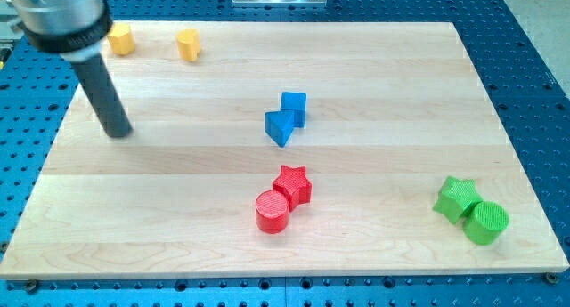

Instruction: Push the yellow hexagon into the yellow heart

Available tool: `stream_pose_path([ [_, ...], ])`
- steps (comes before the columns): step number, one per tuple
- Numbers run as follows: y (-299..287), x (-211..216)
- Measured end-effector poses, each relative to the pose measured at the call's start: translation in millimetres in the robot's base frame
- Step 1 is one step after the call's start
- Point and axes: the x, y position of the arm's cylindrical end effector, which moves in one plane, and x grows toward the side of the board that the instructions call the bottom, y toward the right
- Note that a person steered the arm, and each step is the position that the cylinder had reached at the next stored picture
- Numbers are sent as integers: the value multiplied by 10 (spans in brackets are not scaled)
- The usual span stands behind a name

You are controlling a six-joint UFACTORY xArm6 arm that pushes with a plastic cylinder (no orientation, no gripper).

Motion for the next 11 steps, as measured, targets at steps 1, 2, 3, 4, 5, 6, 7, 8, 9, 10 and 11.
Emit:
stream_pose_path([
  [1,-597,-81],
  [2,-613,-166],
  [3,-619,-995],
  [4,-511,-1436],
  [5,-148,-1727],
  [6,-62,-1740],
  [7,-167,-2105],
  [8,58,-2092],
  [9,912,-1302],
  [10,1014,-1205],
  [11,572,-1356],
])
